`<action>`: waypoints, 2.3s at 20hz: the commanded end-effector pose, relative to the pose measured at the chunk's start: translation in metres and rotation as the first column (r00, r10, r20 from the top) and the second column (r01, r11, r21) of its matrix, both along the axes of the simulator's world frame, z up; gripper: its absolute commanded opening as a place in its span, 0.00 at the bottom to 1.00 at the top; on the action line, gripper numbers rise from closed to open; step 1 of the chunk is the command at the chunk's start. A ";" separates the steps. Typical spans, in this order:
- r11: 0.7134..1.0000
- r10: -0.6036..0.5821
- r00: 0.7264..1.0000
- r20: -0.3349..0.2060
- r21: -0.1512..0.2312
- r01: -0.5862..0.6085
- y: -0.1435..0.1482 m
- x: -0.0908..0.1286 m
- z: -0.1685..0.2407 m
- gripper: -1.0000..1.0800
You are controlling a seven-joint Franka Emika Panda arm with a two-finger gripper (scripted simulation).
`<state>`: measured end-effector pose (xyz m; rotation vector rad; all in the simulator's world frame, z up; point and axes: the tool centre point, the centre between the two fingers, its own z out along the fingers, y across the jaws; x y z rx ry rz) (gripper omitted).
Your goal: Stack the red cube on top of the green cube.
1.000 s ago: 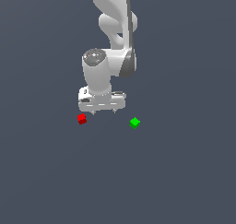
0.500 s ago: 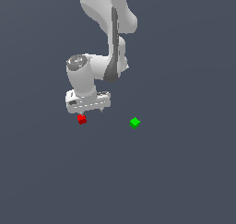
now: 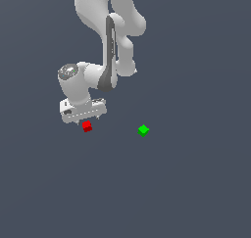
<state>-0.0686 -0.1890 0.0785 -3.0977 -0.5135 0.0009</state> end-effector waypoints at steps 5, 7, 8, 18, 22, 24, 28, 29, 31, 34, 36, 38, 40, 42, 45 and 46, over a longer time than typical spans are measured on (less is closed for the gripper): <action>0.999 0.035 0.999 0.001 -0.001 -0.035 -0.018 -0.001 -0.008 0.96; 0.999 0.039 0.999 0.001 -0.001 -0.039 -0.020 -0.001 -0.009 0.96; 0.999 0.040 0.999 0.001 -0.001 -0.040 -0.020 -0.001 -0.009 0.96; 0.999 0.038 0.999 0.001 -0.001 -0.038 -0.020 0.000 -0.017 0.96; 0.999 0.038 0.999 0.001 -0.001 -0.038 -0.019 -0.001 -0.035 0.96; 0.999 0.038 0.999 0.001 -0.001 -0.038 -0.019 -0.001 -0.045 0.96; 0.999 0.038 0.999 0.001 -0.001 -0.038 -0.019 -0.001 -0.057 0.96; 0.999 0.038 0.999 0.001 -0.001 -0.038 -0.019 0.000 -0.058 0.96; 0.999 0.038 0.999 0.001 -0.001 -0.038 -0.019 0.000 -0.059 0.96; 0.999 0.038 0.999 0.001 -0.001 -0.038 -0.019 0.000 -0.059 0.00; 0.999 0.038 0.999 0.001 -0.001 -0.038 -0.019 0.000 -0.059 0.00; 0.999 0.038 0.999 0.001 -0.001 -0.038 -0.019 0.000 -0.059 0.00; 0.999 0.038 0.999 0.001 -0.001 -0.038 -0.019 0.000 -0.059 0.00; 0.999 0.038 0.999 0.001 -0.001 -0.038 -0.020 0.000 -0.058 0.00; 0.999 0.038 0.999 0.001 -0.001 -0.038 -0.020 0.000 -0.056 0.00; 0.999 0.038 0.999 0.001 -0.001 -0.038 -0.019 0.000 -0.054 0.00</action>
